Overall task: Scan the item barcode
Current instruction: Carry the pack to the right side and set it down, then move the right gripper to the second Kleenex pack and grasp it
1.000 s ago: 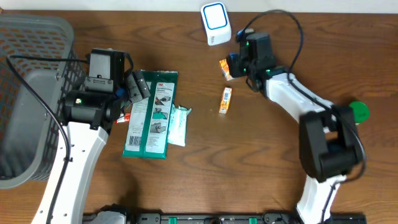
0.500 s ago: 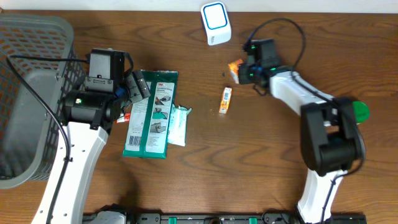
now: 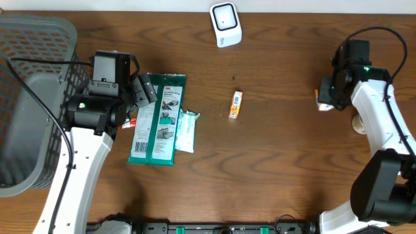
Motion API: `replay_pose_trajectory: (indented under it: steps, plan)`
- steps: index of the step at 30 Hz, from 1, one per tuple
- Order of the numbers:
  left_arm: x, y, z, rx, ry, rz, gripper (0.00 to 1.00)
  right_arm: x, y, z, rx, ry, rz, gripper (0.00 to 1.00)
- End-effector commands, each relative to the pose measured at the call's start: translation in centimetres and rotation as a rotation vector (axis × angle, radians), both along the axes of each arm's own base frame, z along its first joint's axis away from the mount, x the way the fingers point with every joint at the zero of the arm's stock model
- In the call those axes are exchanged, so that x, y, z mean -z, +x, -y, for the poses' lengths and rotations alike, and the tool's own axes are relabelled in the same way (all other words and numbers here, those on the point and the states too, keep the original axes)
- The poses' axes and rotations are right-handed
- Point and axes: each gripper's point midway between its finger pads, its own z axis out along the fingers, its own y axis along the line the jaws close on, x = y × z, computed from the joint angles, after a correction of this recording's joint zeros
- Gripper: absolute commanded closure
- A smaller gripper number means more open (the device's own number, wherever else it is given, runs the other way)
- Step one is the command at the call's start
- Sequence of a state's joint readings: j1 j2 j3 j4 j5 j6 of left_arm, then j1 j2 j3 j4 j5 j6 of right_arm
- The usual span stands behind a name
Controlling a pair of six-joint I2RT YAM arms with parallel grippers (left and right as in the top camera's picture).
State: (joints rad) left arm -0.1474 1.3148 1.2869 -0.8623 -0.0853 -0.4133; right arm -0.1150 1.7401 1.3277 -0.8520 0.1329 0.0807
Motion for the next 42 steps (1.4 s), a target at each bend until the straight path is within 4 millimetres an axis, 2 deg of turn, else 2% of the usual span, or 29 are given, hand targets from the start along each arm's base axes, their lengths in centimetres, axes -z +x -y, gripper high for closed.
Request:
replay_pose_trajectory:
  steps: [1, 3, 4, 9, 11, 12, 15, 16, 17, 19, 20, 21, 27, 29, 33, 38, 42]
  plan:
    - [-0.6, 0.2, -0.3, 0.003, 0.017, 0.016, 0.07, 2.1, -1.4, 1.8, 0.030, -0.027, -0.072, 0.37]
    - [-0.6, 0.2, -0.3, 0.003, 0.017, 0.016, 0.07, 2.3, -1.2, 1.7, 0.033, -0.010, -0.065, 0.07]
    - [-0.6, 0.2, -0.3, 0.003, 0.017, 0.016, 0.07, 2.3, -1.0, 1.5, 0.028, 0.001, -0.056, 0.01]
    - [-0.6, 0.2, -0.3, 0.003, 0.017, 0.016, 0.07, 2.2, 0.1, -0.2, -0.004, 0.096, -0.008, 0.01]
    - [-0.6, 0.2, -0.3, 0.003, 0.017, 0.016, 0.07, 1.9, 1.2, -2.0, -0.040, 0.196, 0.039, 0.01]
    - [-0.6, 0.2, -0.3, 0.003, 0.017, 0.016, 0.07, 1.6, 1.8, -3.5, -0.073, 0.283, 0.072, 0.01]
    - [-0.6, 0.2, -0.3, 0.003, 0.017, 0.016, 0.07, -1.1, 3.2, -10.0, -0.227, 0.632, 0.178, 0.01]
    - [-0.6, 0.2, -0.3, 0.003, 0.017, 0.016, 0.07, -2.1, 3.3, -11.8, -0.277, 0.725, 0.201, 0.02]
    - [-0.6, 0.2, -0.3, 0.003, 0.017, 0.016, 0.07, -3.1, 3.2, -13.7, -0.335, 0.810, 0.224, 0.08]
    - [-0.6, 0.2, -0.3, 0.003, 0.017, 0.016, 0.07, -3.3, 3.0, -16.1, -0.357, 0.860, 0.214, 0.21]
    - [-0.6, 0.2, -0.3, 0.003, 0.017, 0.016, 0.07, -2.9, 3.0, -16.8, -0.342, 0.853, 0.197, 0.30]
    - [-0.6, 0.2, -0.3, 0.003, 0.017, 0.016, 0.07, -2.1, 2.8, -17.6, -0.314, 0.831, 0.173, 0.36]
    - [-0.6, 0.2, -0.3, 0.003, 0.017, 0.016, 0.07, 2.6, 1.7, -20.8, -0.144, 0.563, 0.100, 0.52]
    - [-0.6, 0.2, -0.3, 0.003, 0.017, 0.016, 0.07, 3.5, 1.2, -21.7, -0.122, 0.469, 0.110, 0.54]
    - [-0.6, 0.2, -0.3, 0.003, 0.017, 0.016, 0.07, 4.0, 0.6, -22.8, -0.075, 0.332, 0.146, 0.55]
    - [-0.6, 0.2, -0.3, 0.003, 0.017, 0.016, 0.07, 4.0, -0.3, -26.4, -0.102, 0.355, 0.178, 0.64]
    - [-0.6, 0.2, -0.3, 0.003, 0.017, 0.016, 0.07, 4.2, -0.9, -28.6, -0.108, 0.395, 0.198, 0.67]
